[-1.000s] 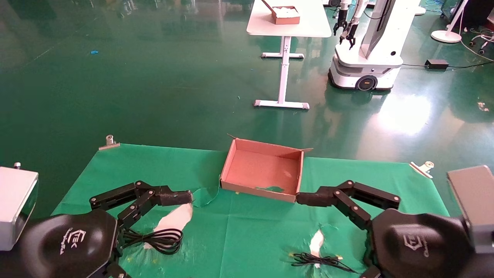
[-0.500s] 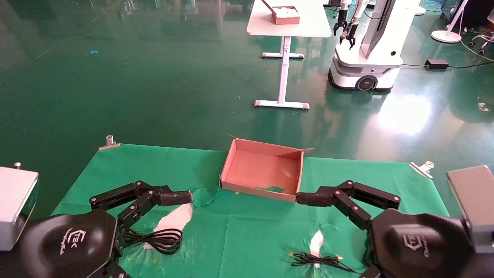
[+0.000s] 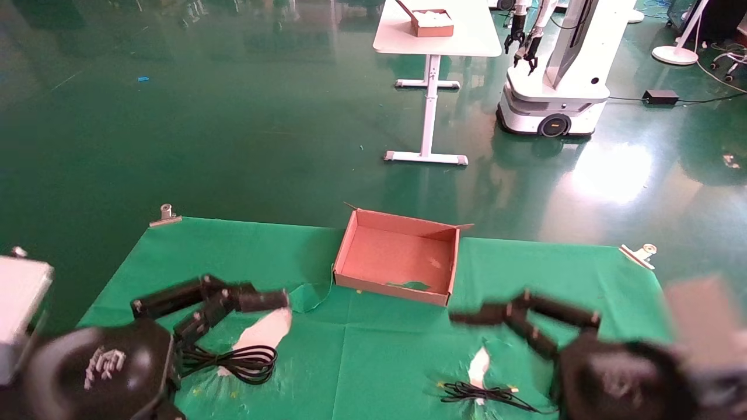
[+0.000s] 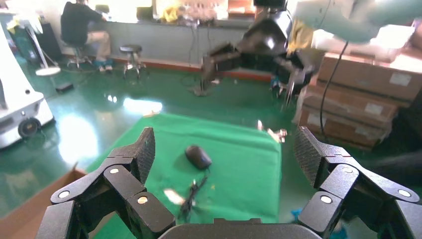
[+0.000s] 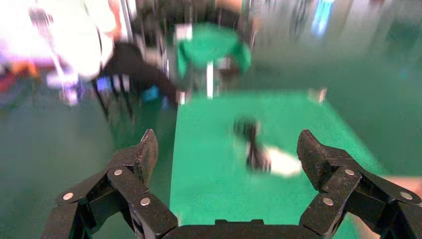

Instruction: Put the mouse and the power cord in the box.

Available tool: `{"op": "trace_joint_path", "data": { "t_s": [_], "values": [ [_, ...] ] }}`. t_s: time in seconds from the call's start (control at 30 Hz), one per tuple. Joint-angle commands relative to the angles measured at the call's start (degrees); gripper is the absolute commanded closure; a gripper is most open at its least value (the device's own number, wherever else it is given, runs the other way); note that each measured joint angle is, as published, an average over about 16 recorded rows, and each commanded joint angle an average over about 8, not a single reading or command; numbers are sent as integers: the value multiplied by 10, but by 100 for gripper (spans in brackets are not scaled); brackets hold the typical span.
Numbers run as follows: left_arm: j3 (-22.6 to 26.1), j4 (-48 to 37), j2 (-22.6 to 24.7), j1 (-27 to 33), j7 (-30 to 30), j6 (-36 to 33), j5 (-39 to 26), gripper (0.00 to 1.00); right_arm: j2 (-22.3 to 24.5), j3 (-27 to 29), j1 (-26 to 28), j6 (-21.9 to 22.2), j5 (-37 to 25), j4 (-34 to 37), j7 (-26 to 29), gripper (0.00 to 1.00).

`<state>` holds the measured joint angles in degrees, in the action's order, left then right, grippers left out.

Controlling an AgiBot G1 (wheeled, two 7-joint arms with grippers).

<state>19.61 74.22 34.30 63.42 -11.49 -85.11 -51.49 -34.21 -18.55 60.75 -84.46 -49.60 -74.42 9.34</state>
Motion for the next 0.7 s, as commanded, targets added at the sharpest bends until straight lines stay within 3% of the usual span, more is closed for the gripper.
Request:
{"op": "trace_joint_path", "data": {
  "t_s": [0.03, 0.23, 0.4, 0.53, 0.7],
  "values": [
    [9, 4, -6, 1, -2, 1, -24, 0, 5, -8, -5, 3, -25, -3, -8, 0],
    [81, -2, 13, 64, -20, 19, -228, 0, -2, -45, 1, 37, -127, -10, 7, 0],
    [139, -34, 59, 120, -34, 47, -399, 0, -9, -56, 10, 60, -161, -11, 34, 0],
    [164, -57, 86, 147, -45, 60, -480, 0, -10, -58, 12, 66, -167, -16, 43, 0],
    [173, -66, 95, 159, -49, 61, -522, 0, -12, -59, 13, 66, -169, -19, 45, 0]
  ]
}}
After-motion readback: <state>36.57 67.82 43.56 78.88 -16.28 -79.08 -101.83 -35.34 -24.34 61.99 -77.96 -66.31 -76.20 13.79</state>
